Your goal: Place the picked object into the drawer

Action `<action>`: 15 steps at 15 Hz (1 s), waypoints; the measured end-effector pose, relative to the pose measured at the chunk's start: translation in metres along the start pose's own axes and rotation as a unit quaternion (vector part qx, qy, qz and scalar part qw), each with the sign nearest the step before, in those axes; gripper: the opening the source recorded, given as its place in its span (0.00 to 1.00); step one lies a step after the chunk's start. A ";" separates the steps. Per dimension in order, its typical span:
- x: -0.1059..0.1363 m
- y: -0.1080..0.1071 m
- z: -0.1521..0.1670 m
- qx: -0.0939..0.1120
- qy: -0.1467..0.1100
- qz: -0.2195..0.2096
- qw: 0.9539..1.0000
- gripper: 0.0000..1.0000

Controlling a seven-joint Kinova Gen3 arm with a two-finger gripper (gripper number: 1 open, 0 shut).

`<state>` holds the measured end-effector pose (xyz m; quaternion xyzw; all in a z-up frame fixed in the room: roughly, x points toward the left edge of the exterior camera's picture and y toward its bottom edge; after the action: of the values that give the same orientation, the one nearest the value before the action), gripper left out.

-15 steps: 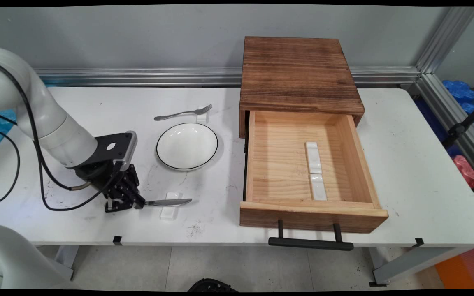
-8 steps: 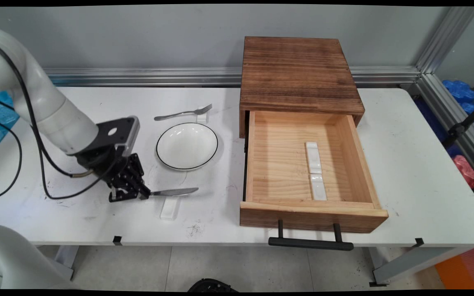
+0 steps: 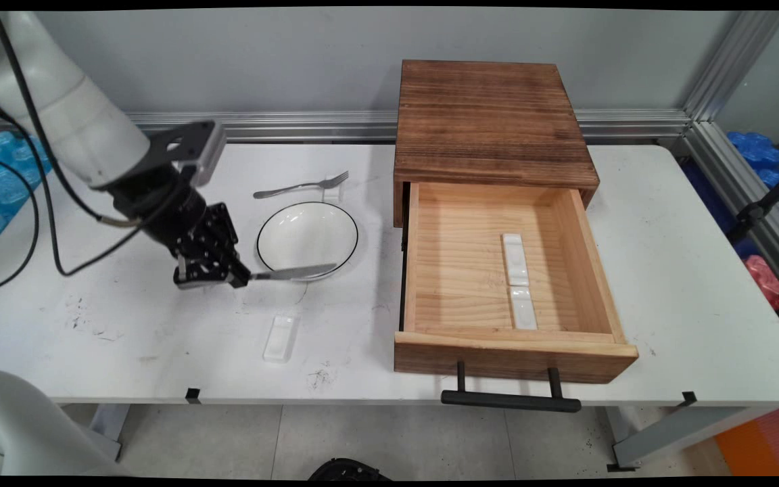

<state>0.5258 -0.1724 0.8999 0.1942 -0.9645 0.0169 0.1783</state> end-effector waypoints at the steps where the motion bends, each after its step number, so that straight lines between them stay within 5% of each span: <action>1: 0.005 -0.002 -0.006 0.000 0.003 -0.001 1.000 0.00; 8: 0.065 -0.011 -0.029 0.000 0.031 -0.010 0.999 0.00; 15: 0.148 -0.014 -0.013 0.002 0.064 -0.013 0.998 0.00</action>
<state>0.4085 -0.2388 0.9630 0.2059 -0.9484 0.0292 0.2393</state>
